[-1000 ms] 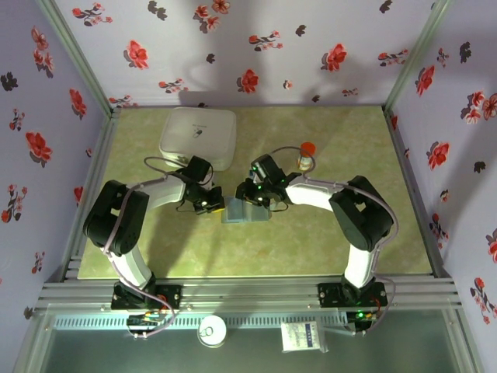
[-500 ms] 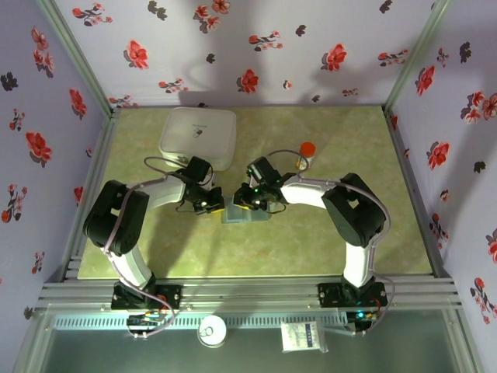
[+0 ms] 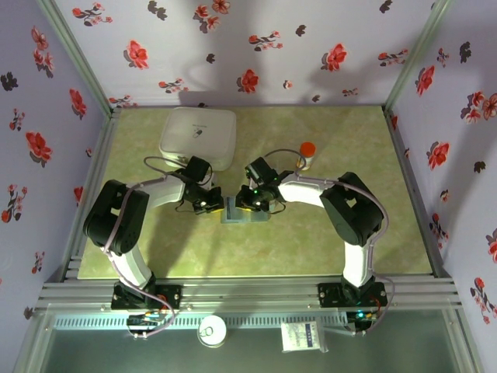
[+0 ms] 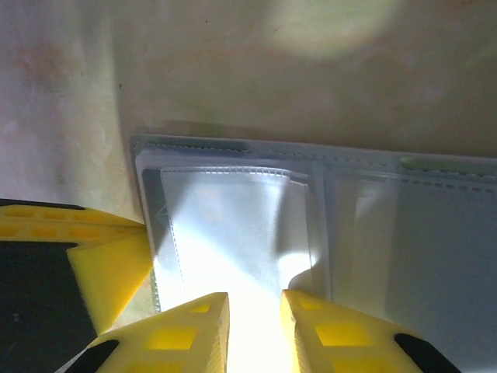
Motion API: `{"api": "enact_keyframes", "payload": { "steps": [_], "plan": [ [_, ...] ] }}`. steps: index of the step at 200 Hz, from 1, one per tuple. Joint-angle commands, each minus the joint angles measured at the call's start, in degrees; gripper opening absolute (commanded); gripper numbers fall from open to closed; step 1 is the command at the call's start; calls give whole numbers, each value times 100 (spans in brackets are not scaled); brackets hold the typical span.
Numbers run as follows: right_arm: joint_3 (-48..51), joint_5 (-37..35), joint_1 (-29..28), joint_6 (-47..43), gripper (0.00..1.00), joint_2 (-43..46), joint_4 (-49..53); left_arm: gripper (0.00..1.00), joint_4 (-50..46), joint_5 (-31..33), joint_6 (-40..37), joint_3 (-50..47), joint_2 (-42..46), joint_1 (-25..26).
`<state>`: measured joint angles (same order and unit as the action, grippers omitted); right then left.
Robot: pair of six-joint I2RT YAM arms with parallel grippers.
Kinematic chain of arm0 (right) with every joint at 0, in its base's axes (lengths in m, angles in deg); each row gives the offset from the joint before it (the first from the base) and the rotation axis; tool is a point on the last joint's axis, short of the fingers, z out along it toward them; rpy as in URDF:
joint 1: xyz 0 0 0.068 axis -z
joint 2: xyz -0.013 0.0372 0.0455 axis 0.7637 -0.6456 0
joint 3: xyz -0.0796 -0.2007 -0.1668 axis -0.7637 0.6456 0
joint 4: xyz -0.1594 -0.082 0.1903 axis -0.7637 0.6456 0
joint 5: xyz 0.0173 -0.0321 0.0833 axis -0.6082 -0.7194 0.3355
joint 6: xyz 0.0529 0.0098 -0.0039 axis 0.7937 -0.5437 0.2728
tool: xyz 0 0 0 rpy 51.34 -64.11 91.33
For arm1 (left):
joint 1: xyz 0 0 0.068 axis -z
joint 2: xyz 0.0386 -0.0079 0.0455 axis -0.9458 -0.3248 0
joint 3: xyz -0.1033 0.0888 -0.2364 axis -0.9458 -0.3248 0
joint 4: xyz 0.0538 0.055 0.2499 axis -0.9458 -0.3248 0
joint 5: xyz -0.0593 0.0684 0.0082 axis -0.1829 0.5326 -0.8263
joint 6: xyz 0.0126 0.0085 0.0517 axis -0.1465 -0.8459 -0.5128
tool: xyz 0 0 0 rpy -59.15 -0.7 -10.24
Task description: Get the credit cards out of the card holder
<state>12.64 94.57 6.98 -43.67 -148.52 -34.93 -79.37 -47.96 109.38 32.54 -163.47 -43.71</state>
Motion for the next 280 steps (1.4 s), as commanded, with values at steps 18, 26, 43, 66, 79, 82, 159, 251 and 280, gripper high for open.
{"api": "enact_keyframes", "payload": {
  "steps": [18,26,43,66,79,82,159,251,280],
  "plan": [
    [37,-183,31,-184,26,137,284,0,-229,130,-139,96,-110,-69],
    [63,-190,47,-194,26,183,265,0,-205,140,-142,86,-95,-70],
    [166,-163,78,-173,26,255,147,0,-312,158,-182,154,-119,-64],
    [207,-49,132,-201,26,252,95,0,-218,165,-115,128,-96,-70],
    [276,-32,158,-193,26,260,33,0,-275,125,-112,195,-126,-70],
    [281,-7,171,-186,26,255,18,0,-288,124,-112,204,-120,-75],
    [649,385,334,-10,26,286,-622,0,-580,60,-77,578,293,-55],
    [879,575,449,85,26,230,-942,21,249,-406,507,280,94,246],
    [913,609,466,83,26,219,-976,24,291,-423,569,253,-9,314]
  ]
}}
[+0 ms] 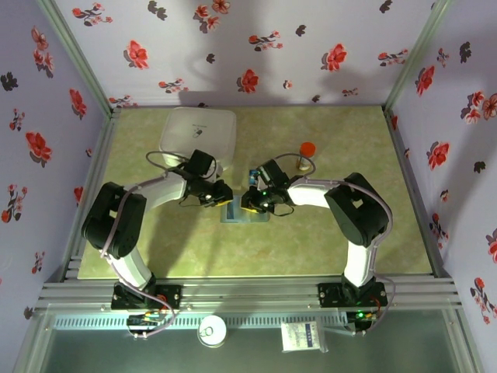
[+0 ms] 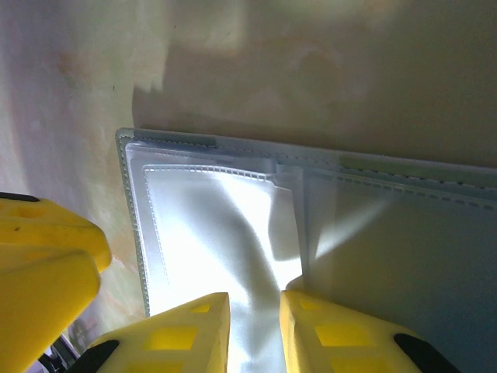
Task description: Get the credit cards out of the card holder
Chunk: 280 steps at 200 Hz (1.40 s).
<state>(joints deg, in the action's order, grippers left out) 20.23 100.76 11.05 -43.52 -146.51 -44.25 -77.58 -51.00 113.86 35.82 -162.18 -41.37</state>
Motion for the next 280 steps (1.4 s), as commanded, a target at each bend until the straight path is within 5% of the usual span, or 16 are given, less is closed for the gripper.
{"api": "enact_keyframes", "payload": {
  "steps": [1,181,280],
  "plan": [
    [153,-9,60,69,26,18,-48,24,116,-119,123,-75,-143,81],
    [534,-101,98,213,28,646,-420,18,235,-282,374,47,-136,267],
    [878,-662,376,-86,31,1776,287,42,-28,-185,420,718,-420,681]
  ]
}}
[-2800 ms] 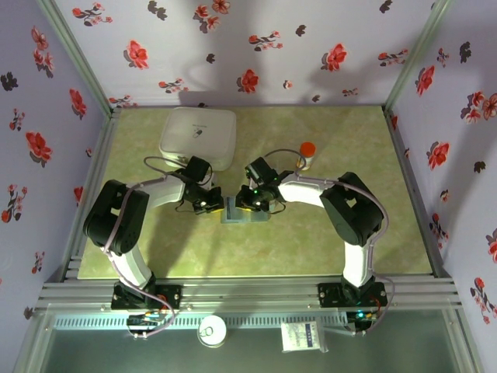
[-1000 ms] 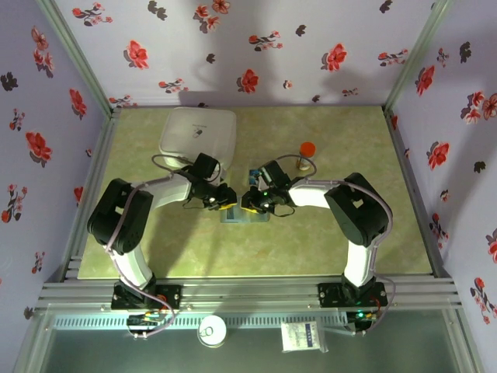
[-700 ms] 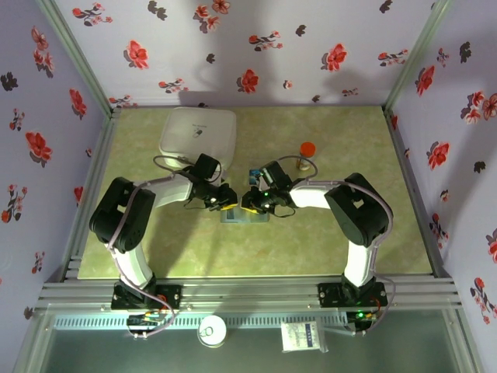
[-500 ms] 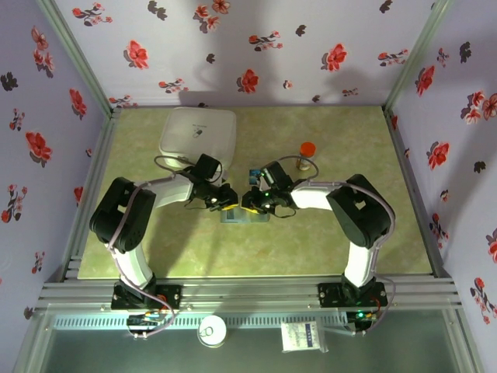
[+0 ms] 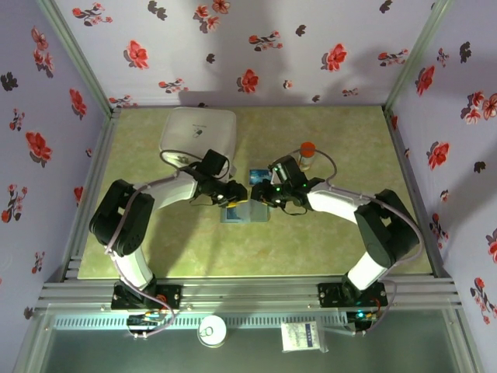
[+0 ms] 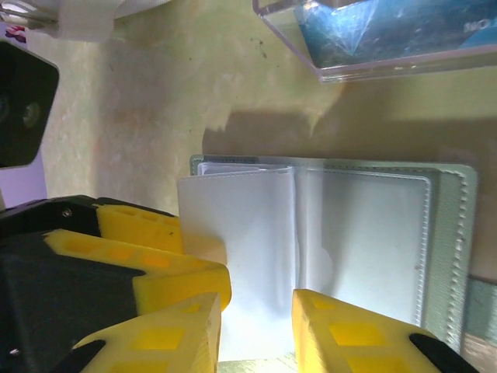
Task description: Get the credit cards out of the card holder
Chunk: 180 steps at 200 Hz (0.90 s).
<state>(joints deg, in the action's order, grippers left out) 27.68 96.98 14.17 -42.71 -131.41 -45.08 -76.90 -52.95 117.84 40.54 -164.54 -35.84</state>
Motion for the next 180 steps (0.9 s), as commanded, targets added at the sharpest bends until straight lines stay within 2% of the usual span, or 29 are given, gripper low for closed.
{"api": "enact_keyframes", "payload": {
  "steps": [1,56,109,180],
  "plan": [
    [138,-291,63,-167,31,270,373,43,-92,8,25,254,-188,136],
    [214,-493,103,-255,36,596,677,50,-31,-30,51,560,-686,369],
    [205,-483,107,-254,39,659,762,56,57,-136,53,713,-770,417],
    [201,-509,100,-168,39,665,753,56,105,-182,0,675,-734,426]
  ]
}}
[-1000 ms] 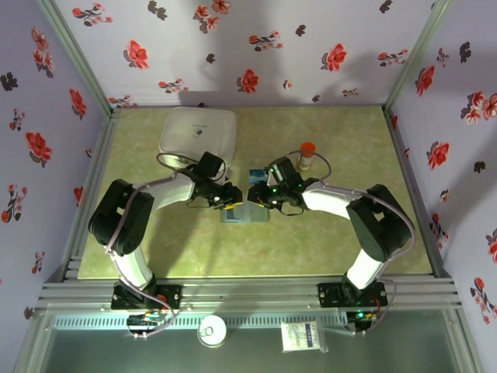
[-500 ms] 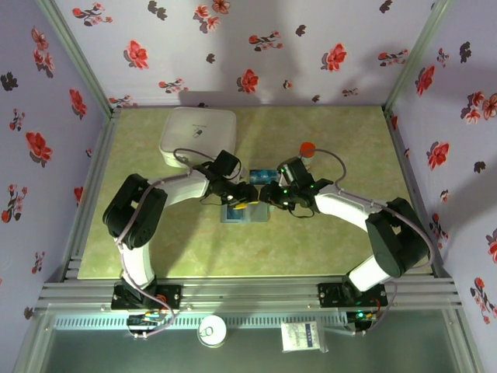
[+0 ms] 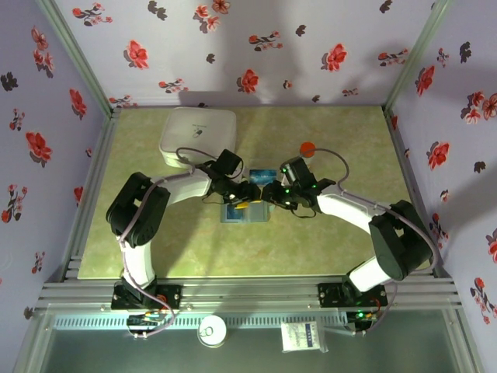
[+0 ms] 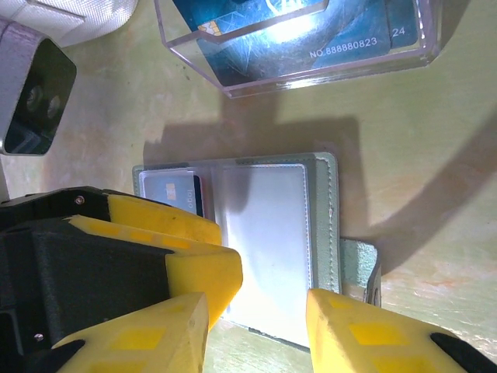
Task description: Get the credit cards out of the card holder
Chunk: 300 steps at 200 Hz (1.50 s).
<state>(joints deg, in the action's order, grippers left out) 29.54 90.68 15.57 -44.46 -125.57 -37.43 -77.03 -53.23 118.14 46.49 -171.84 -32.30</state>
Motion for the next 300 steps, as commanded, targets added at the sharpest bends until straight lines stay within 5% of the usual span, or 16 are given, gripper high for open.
{"api": "enact_keyframes", "payload": {
  "steps": [1,130,197,300],
  "plan": [
    [13,129,-41,7,39,76,-12,56,131,-152,-35,76,7,72],
    [-938,393,-602,113,33,-1192,-143,35,-40,213,-433,-1351,1463,-934],
    [-1485,650,-787,115,30,-1826,-4,13,165,97,-524,-1729,1353,-1165],
    [-1782,593,-858,78,27,-2213,241,1,425,-183,-428,-1712,1204,-1183]
  ]
}}
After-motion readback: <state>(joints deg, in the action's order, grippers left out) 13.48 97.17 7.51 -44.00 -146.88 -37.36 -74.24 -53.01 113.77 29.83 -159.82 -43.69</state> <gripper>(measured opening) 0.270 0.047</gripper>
